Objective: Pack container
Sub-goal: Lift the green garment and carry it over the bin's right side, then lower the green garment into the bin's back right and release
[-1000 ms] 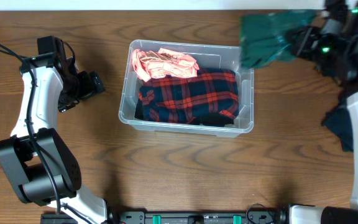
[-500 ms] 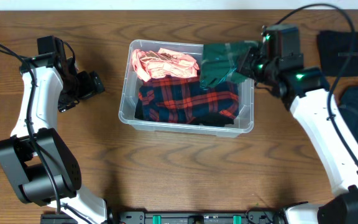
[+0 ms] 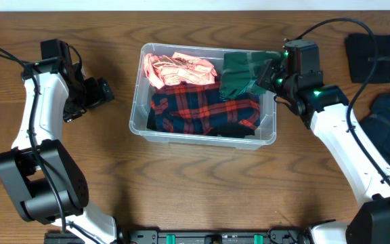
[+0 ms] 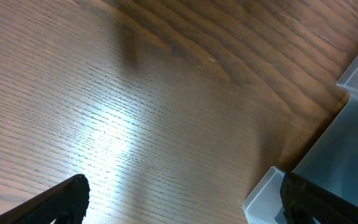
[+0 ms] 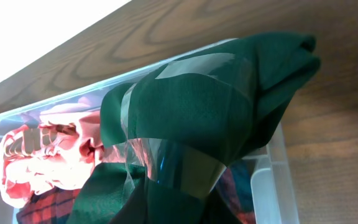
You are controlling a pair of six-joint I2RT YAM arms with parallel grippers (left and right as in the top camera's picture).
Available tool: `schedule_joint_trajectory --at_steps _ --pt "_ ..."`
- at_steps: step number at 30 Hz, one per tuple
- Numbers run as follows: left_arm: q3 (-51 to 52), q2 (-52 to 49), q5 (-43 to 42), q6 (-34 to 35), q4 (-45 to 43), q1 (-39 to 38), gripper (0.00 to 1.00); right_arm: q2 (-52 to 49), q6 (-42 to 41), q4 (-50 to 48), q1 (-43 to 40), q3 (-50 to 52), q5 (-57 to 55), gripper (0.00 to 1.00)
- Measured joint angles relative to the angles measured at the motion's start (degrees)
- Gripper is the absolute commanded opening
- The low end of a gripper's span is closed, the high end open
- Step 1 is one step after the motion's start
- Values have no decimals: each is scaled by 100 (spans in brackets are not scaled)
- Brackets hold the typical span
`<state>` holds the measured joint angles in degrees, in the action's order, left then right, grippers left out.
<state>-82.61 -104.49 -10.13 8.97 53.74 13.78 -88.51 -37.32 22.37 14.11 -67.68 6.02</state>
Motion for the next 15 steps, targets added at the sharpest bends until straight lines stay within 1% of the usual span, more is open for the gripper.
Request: schedule_joint_trajectory --at_steps 1,2,4,5,10,15 --pt "0 0 0 0 0 0 98 0 42 -44 0 0 24 17" --pt "0 0 0 0 0 0 98 0 114 -118 0 2 90 26" --pt "0 0 0 0 0 0 98 0 234 -219 0 0 190 49" --pt "0 0 0 0 0 0 98 2 273 -249 0 2 234 57" --pt "0 0 0 0 0 0 98 2 603 -205 0 0 514 65" --pt "0 0 0 0 0 0 98 2 1261 -195 0 0 686 66"
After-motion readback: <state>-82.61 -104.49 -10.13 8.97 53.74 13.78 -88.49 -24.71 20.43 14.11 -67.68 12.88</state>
